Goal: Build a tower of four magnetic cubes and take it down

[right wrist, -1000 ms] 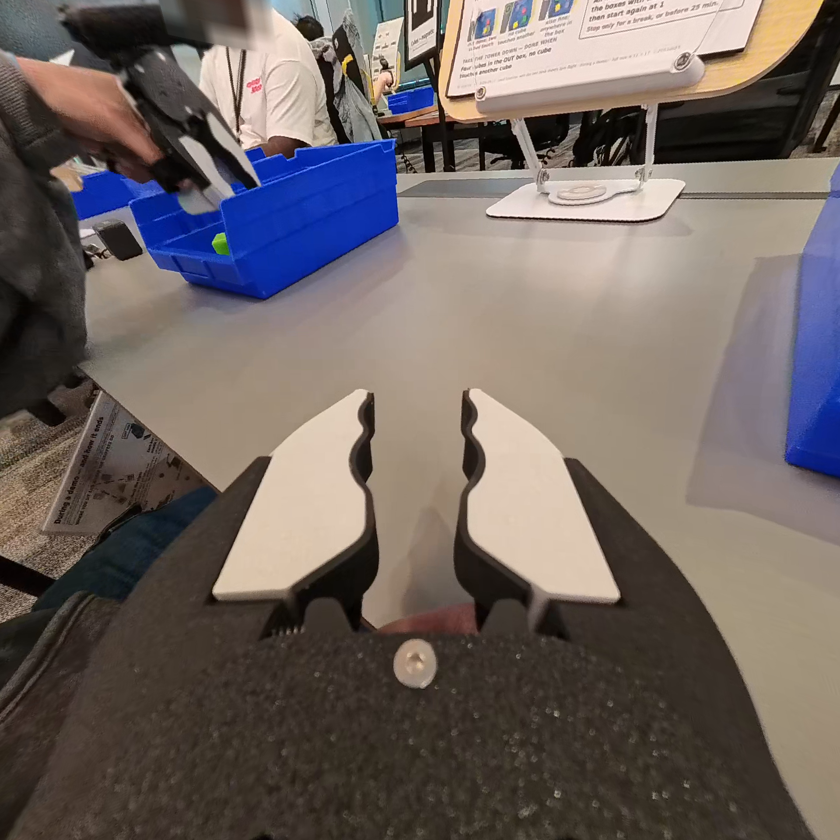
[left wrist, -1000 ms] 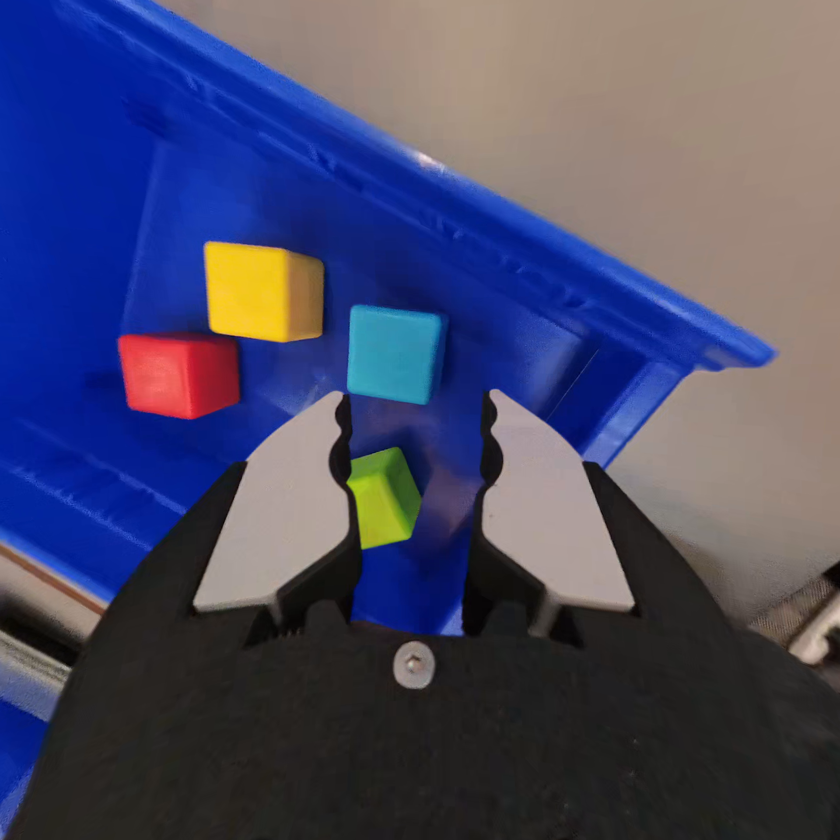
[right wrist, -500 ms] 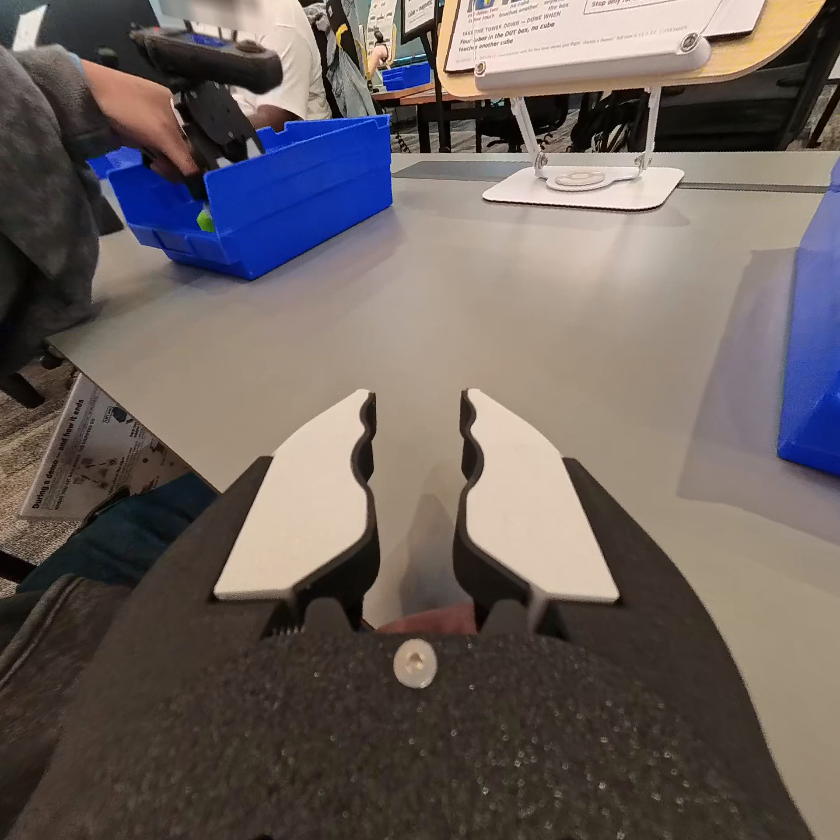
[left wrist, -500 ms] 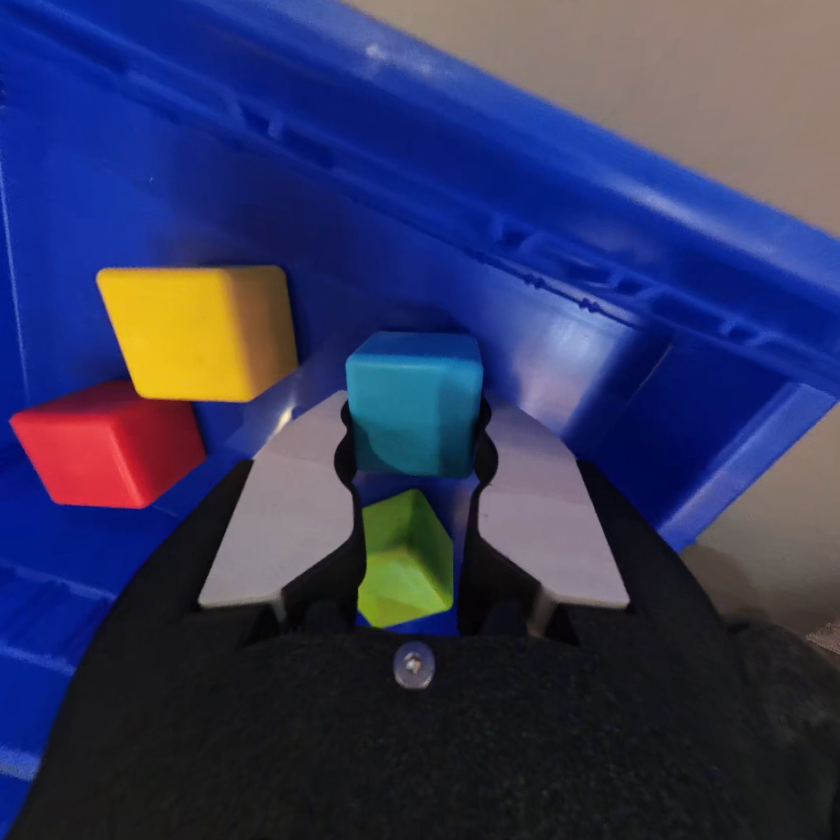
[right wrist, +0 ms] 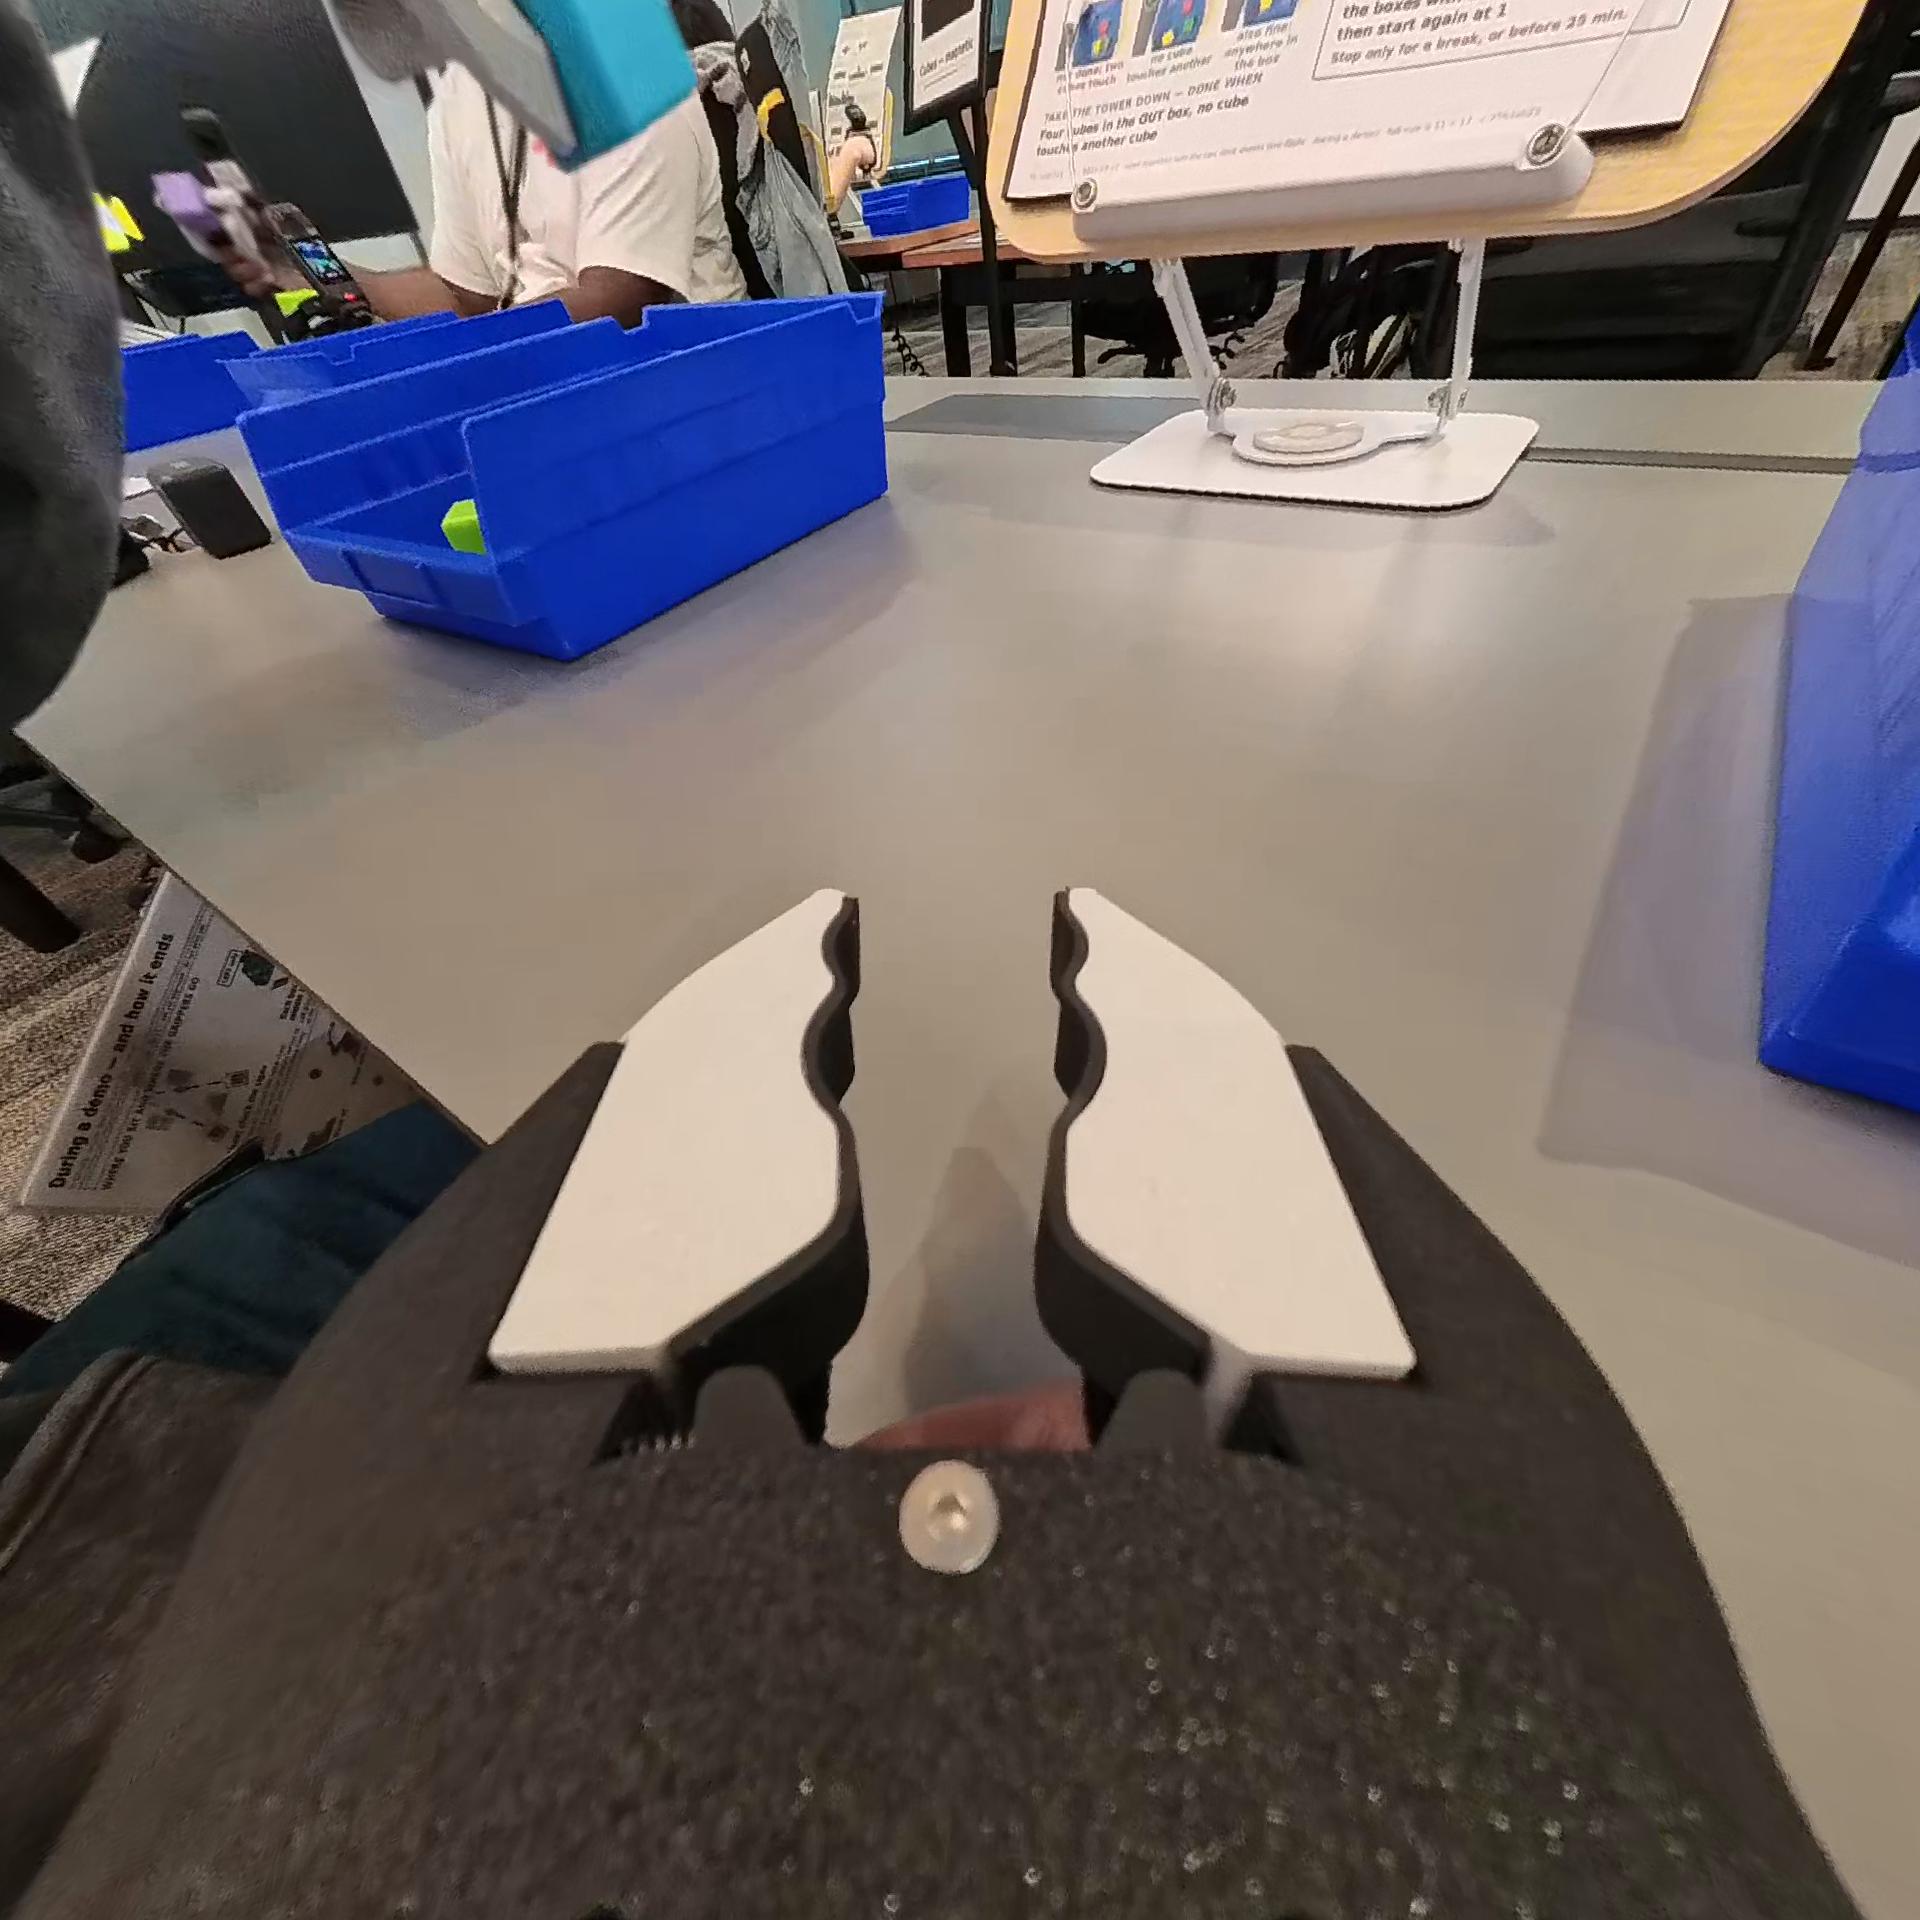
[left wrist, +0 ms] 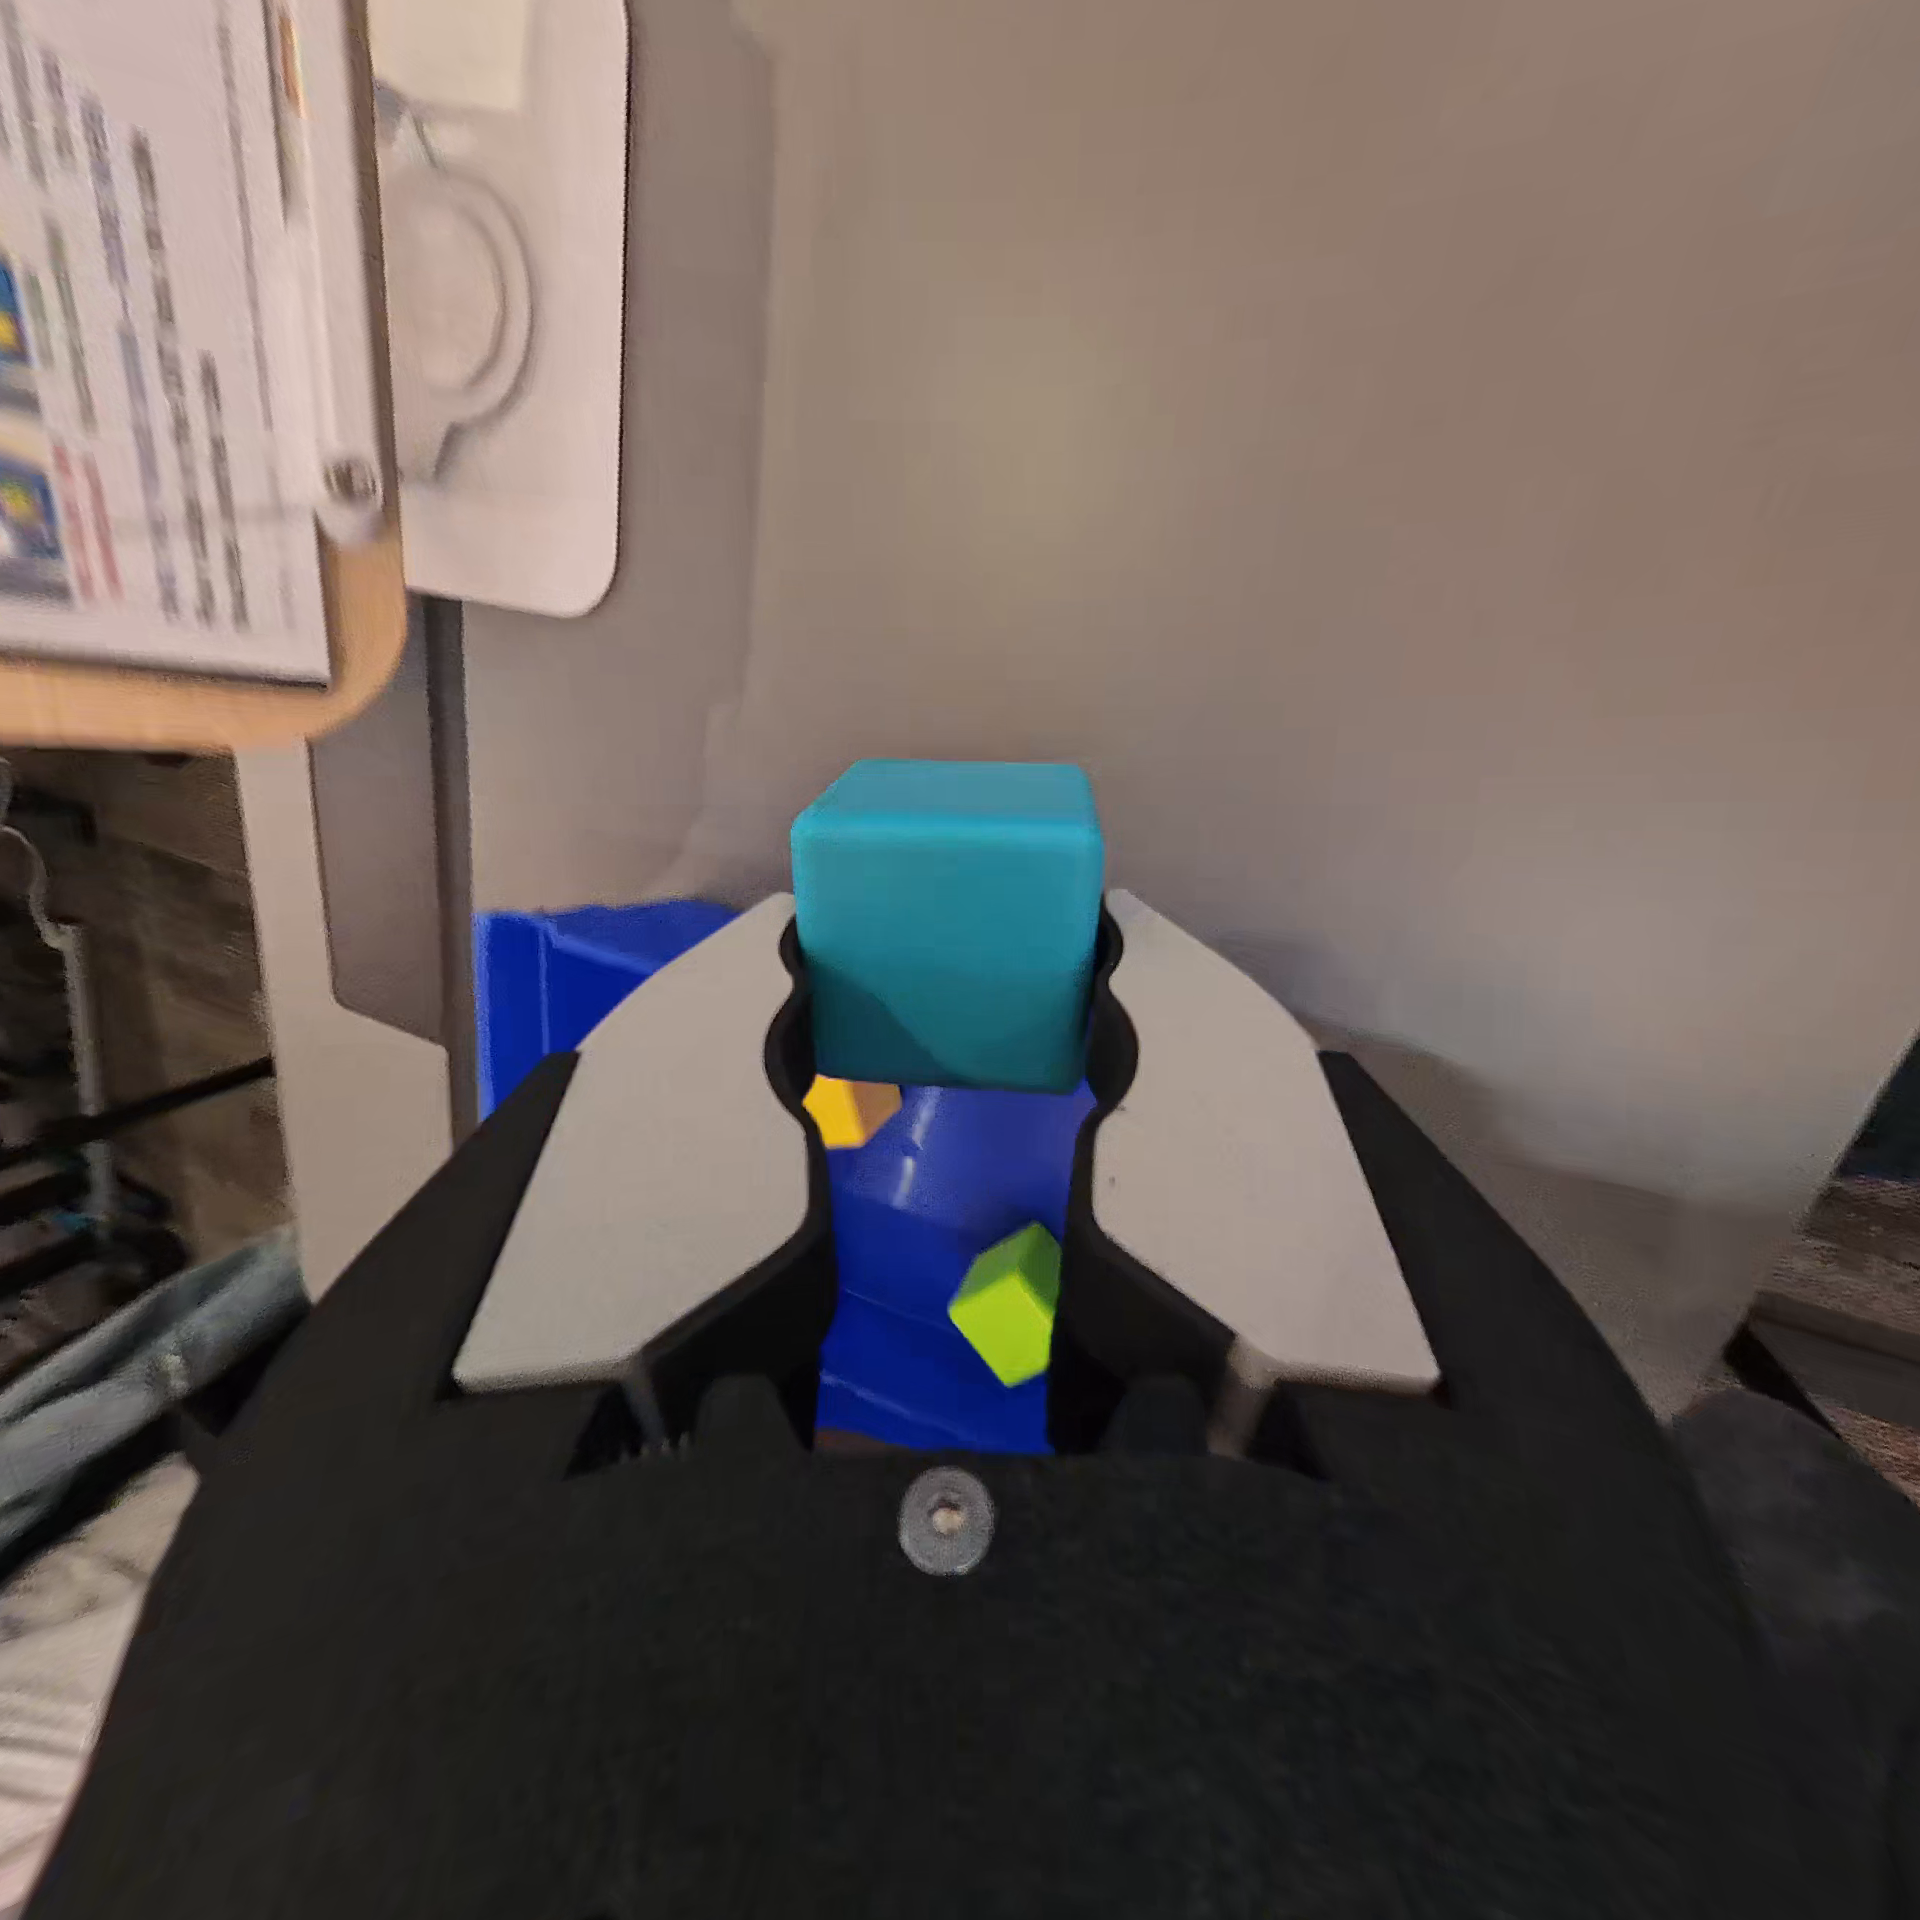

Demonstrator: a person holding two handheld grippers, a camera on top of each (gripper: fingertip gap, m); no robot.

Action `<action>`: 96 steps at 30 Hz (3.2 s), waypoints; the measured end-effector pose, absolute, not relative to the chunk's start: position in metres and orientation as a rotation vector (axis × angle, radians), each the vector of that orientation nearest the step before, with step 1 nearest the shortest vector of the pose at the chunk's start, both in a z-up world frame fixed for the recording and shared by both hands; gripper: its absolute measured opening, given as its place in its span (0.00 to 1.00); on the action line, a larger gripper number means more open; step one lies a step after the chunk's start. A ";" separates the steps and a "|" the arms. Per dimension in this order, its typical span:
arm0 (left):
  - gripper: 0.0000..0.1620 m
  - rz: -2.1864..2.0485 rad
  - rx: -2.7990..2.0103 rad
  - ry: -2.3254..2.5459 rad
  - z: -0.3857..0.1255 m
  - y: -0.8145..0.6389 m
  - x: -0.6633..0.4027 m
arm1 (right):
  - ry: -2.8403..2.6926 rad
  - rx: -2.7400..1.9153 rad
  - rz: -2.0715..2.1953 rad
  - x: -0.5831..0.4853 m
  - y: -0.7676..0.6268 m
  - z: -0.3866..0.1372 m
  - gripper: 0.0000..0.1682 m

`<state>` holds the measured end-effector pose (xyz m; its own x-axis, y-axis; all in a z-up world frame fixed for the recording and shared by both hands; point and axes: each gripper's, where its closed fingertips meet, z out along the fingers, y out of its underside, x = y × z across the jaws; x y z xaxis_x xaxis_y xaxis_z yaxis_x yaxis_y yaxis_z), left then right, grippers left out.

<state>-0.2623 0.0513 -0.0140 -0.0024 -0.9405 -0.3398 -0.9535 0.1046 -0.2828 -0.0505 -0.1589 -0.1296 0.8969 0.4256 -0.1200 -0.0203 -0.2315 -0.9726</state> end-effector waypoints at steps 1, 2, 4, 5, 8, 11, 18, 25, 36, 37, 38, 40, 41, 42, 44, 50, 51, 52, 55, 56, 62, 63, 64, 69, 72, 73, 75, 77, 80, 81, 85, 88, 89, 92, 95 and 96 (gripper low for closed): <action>0.30 0.050 -1.828 1.973 -0.017 0.050 -0.247 | -0.304 -1.766 0.427 -0.050 -0.159 -0.130 0.21; 0.30 0.018 -1.828 2.004 -0.023 0.047 -0.229 | -0.301 -1.764 0.424 -0.049 -0.159 -0.129 0.21; 0.30 -0.028 -1.815 2.084 -0.043 0.042 -0.196 | -0.300 -1.759 0.416 -0.048 -0.159 -0.128 0.21; 0.30 -0.019 -1.815 2.122 -0.055 0.042 -0.183 | -0.299 -1.757 0.410 -0.047 -0.159 -0.128 0.21; 0.30 0.032 -1.831 2.225 -0.096 0.047 -0.152 | -0.295 -1.754 0.400 -0.045 -0.160 -0.127 0.21; 0.30 -0.001 -1.860 2.273 -0.132 0.052 -0.128 | -0.292 -1.752 0.390 -0.042 -0.161 -0.127 0.21; 0.30 -0.097 -1.957 2.305 -0.172 0.069 -0.111 | -0.290 -1.761 0.376 -0.038 -0.163 -0.129 0.21; 0.30 -0.025 -1.951 2.333 -0.181 0.072 -0.114 | -0.304 -1.774 0.376 -0.040 -0.163 -0.132 0.21; 0.34 0.018 -1.955 2.191 -0.156 0.072 -0.129 | -0.310 -1.771 0.371 -0.041 -0.164 -0.132 0.21; 0.33 -0.005 -1.932 2.158 -0.143 0.068 -0.133 | -0.308 -1.773 0.373 -0.041 -0.164 -0.132 0.21; 0.33 -0.031 -1.902 2.116 -0.127 0.064 -0.137 | -0.307 -1.774 0.373 -0.041 -0.164 -0.132 0.21; 0.32 -0.086 -1.838 1.992 -0.093 0.056 -0.151 | -0.302 -1.771 0.377 -0.040 -0.164 -0.131 0.21; 0.33 -0.120 -1.814 1.911 -0.075 0.050 -0.161 | -0.299 -1.769 0.380 -0.040 -0.164 -0.131 0.21; 0.33 -0.153 -1.793 1.819 -0.059 0.045 -0.173 | -0.297 -1.769 0.384 -0.040 -0.164 -0.130 0.21; 0.34 -0.222 -1.763 1.630 -0.032 0.032 -0.203 | -0.299 -1.768 0.384 -0.041 -0.165 -0.130 0.21; 0.33 -0.297 -1.766 1.103 -0.023 -0.012 -0.304 | -0.336 -1.759 0.374 -0.050 -0.164 -0.129 0.21; 0.33 -0.314 -1.770 1.028 -0.030 -0.021 -0.316 | -0.343 -1.760 0.379 -0.052 -0.164 -0.130 0.21; 0.31 -0.332 -1.775 0.963 -0.039 -0.030 -0.326 | -0.349 -1.761 0.381 -0.054 -0.163 -0.130 0.21; 0.31 -0.339 -1.811 0.755 -0.069 -0.053 -0.351 | -0.371 -1.763 0.382 -0.060 -0.162 -0.131 0.21; 0.31 -0.342 -1.823 0.690 -0.080 -0.061 -0.358 | -0.377 -1.765 0.382 -0.062 -0.162 -0.132 0.21; 0.32 -0.232 -1.859 0.583 -0.110 -0.088 -0.383 | -0.404 -1.763 0.366 -0.066 -0.164 -0.133 0.21; 0.32 -0.227 -1.852 0.592 -0.109 -0.089 -0.382 | -0.403 -1.765 0.367 -0.066 -0.163 -0.134 0.21; 0.32 -0.220 -1.850 0.597 -0.108 -0.089 -0.382 | -0.402 -1.767 0.370 -0.066 -0.163 -0.134 0.21; 0.32 -0.207 -1.897 0.688 -0.108 -0.077 -0.383 | -0.402 -1.770 0.363 -0.064 -0.164 -0.134 0.21; 0.34 -0.134 -2.006 0.756 -0.102 -0.052 -0.396 | -0.402 -1.772 0.364 -0.064 -0.164 -0.135 0.21; 0.34 -0.100 -2.038 0.790 -0.098 -0.041 -0.402 | -0.403 -1.772 0.366 -0.064 -0.164 -0.135 0.21; 0.34 0.069 -2.075 0.832 -0.086 -0.011 -0.421 | -0.407 -1.773 0.364 -0.065 -0.164 -0.135 0.21; 0.33 0.168 -2.123 0.885 -0.076 0.017 -0.431 | -0.411 -1.777 0.363 -0.065 -0.164 -0.136 0.21; 0.35 0.219 -2.253 0.967 -0.083 0.055 -0.440 | -0.414 -1.781 0.360 -0.065 -0.164 -0.137 0.21; 0.36 0.247 -2.312 1.013 -0.091 0.064 -0.444 | -0.415 -1.781 0.358 -0.064 -0.164 -0.137 0.21; 0.37 0.303 -2.509 1.173 -0.130 0.081 -0.461 | -0.403 -1.783 0.352 -0.060 -0.165 -0.137 0.21; 0.37 0.251 -2.594 1.239 -0.152 0.083 -0.462 | -0.391 -1.782 0.352 -0.056 -0.166 -0.137 0.21; 0.37 0.248 -2.618 1.258 -0.158 0.082 -0.463 | -0.388 -1.783 0.351 -0.055 -0.166 -0.137 0.21; 0.36 0.263 -2.667 1.268 -0.171 0.082 -0.469 | -0.387 -1.787 0.350 -0.055 -0.165 -0.137 0.21; 0.33 0.271 -2.693 1.267 -0.180 0.082 -0.472 | -0.397 -1.790 0.351 -0.057 -0.165 -0.138 0.21; 0.32 0.273 -2.693 1.267 -0.181 0.082 -0.472 | -0.404 -1.791 0.350 -0.058 -0.165 -0.139 0.21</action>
<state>-0.4723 0.0818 -0.1809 0.6260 -0.7457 -0.2280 -0.7735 -0.6309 -0.0603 -0.0582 -0.1652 -0.1388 0.8943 0.4467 -0.0256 0.0889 -0.2336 -0.9683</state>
